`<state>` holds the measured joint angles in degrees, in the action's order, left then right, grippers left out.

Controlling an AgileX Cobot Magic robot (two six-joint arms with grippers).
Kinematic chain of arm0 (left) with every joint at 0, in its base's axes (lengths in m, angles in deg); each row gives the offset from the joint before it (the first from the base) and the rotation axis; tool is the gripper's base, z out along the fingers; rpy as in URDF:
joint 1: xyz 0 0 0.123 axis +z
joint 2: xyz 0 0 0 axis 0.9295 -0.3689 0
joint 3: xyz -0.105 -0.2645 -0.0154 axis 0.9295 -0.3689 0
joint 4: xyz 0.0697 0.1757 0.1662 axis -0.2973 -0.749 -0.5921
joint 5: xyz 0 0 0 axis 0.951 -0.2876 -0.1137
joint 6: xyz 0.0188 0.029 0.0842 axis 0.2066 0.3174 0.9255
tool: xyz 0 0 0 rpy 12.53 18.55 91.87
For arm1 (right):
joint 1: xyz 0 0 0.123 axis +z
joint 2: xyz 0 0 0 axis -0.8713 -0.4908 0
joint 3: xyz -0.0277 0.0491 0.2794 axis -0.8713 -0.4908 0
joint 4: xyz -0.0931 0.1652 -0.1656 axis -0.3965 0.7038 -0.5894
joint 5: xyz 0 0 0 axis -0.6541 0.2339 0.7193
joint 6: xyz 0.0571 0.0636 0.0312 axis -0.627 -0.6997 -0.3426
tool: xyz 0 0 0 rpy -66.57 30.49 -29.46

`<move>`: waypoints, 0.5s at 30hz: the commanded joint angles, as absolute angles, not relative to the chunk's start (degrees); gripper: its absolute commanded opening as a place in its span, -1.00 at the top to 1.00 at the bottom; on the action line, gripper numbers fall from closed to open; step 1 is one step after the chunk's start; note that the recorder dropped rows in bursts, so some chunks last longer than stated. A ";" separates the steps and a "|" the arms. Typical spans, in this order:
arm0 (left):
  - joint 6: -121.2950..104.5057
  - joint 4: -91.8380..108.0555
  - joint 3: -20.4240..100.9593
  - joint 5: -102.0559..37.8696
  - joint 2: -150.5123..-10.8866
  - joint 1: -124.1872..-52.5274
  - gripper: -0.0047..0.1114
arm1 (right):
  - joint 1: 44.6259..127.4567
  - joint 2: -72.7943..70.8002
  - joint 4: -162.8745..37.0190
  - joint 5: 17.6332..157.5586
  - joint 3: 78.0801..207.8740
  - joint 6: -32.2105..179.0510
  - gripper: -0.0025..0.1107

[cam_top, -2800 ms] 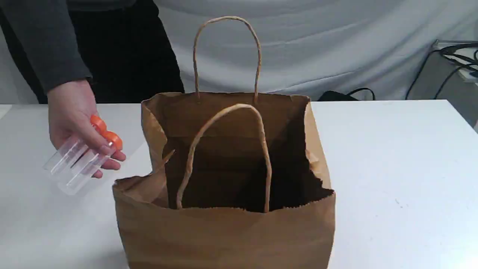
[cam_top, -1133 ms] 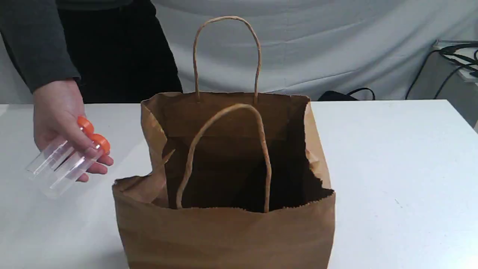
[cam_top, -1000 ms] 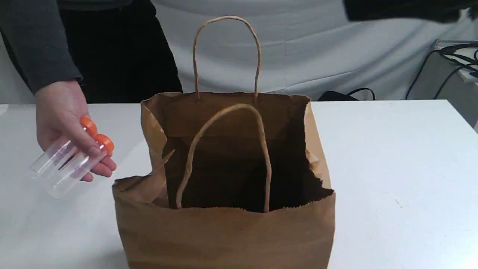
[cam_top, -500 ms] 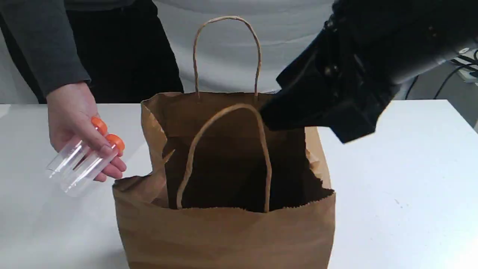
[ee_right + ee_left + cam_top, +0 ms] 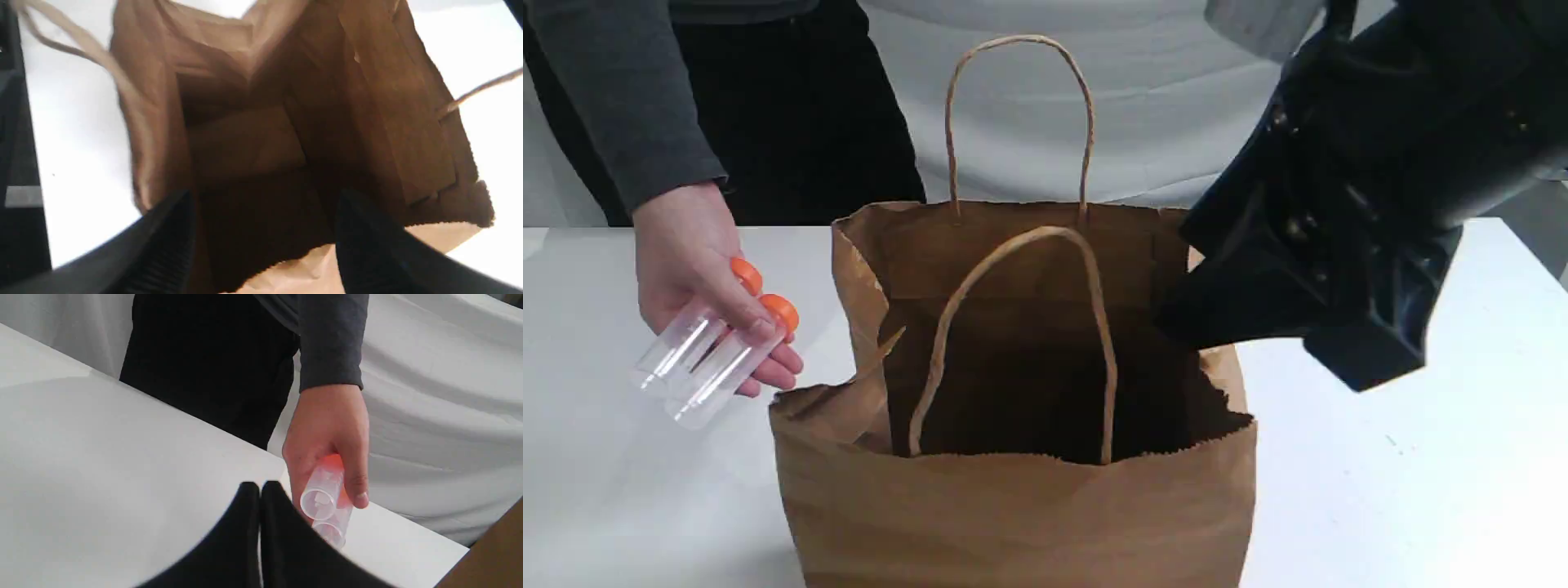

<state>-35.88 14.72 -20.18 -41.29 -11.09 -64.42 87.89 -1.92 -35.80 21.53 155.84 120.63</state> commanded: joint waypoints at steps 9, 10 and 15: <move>-36.04 14.47 -20.42 -40.95 -10.89 -64.32 0.92 | 88.09 -0.98 -22.26 19.57 156.13 120.46 0.04; -36.04 14.47 -20.42 -40.95 -10.89 -64.32 0.92 | 88.09 -1.67 -22.26 19.57 156.13 120.46 0.04; -36.04 14.47 -20.42 -40.95 -10.89 -64.32 0.92 | 88.09 -5.54 -22.14 19.71 156.13 120.46 0.04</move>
<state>-35.88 14.72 -20.18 -41.29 -11.09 -64.42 87.89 -4.57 -22.81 19.53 155.84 120.41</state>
